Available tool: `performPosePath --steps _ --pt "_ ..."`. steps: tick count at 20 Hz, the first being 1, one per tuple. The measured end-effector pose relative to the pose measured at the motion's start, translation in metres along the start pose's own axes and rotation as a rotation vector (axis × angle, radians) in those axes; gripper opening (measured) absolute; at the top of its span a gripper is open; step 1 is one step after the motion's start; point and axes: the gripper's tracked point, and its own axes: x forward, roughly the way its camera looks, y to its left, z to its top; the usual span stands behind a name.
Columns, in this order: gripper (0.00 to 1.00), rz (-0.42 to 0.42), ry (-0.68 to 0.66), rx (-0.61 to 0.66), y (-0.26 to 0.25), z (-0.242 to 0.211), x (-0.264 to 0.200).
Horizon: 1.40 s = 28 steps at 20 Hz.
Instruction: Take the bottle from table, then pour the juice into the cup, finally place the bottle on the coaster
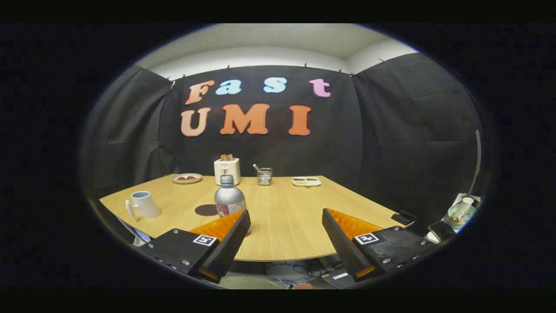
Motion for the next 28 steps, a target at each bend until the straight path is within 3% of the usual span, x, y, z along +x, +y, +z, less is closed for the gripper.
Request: performPosePath --steps 18,28 --pt "0.99 0.035 -0.019 0.033 0.017 0.007 -0.003" --pt "0.99 0.134 0.055 -0.012 0.077 -0.026 0.032"
